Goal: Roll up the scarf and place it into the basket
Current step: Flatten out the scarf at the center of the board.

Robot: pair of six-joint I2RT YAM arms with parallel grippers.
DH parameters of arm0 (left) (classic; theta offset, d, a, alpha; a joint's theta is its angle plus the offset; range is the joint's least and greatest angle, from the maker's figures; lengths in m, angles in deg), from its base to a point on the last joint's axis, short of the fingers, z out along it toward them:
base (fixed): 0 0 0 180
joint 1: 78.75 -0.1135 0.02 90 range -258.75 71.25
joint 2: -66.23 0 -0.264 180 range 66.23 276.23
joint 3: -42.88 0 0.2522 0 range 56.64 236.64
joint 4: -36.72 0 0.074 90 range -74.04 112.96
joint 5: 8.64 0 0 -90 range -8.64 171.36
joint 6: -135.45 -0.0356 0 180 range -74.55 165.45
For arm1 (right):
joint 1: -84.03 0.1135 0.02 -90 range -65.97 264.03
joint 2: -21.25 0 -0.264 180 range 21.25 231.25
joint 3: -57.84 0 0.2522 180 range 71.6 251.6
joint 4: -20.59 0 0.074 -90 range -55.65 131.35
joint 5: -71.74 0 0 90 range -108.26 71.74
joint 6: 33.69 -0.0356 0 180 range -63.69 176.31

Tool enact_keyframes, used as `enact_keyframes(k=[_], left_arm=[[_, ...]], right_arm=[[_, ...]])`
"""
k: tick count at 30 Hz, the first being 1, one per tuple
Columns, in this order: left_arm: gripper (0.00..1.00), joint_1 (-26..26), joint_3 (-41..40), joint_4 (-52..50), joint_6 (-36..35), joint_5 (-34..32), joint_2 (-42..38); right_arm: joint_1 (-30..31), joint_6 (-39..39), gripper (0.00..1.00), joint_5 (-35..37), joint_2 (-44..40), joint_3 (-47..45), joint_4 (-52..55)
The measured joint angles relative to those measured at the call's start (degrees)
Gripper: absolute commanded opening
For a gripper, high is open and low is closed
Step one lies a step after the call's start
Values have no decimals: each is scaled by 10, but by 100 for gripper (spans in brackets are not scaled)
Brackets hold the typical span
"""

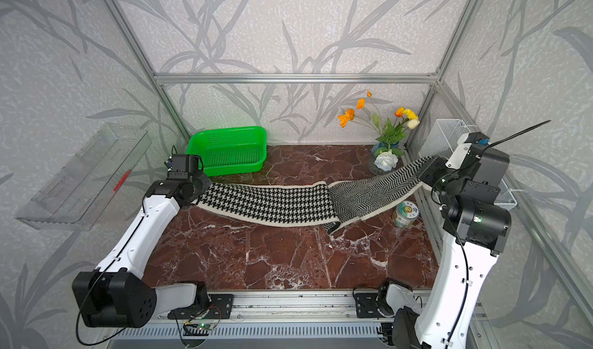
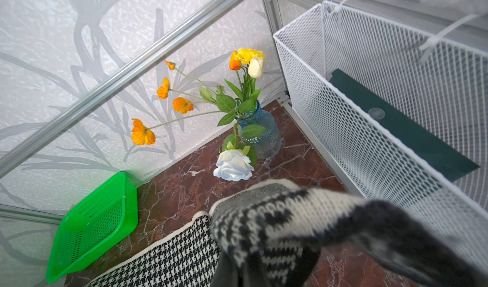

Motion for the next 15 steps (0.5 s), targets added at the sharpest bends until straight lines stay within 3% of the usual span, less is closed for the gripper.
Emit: enact_keyframes(k=[6,15], left_arm=[[0,-1,79,-24,-17,-1,9],[0,-1,45,-36,-30,1,-2]], right_arm=[[-2,9,0,20,19,85,38],[-2,9,0,46,43,229,104]])
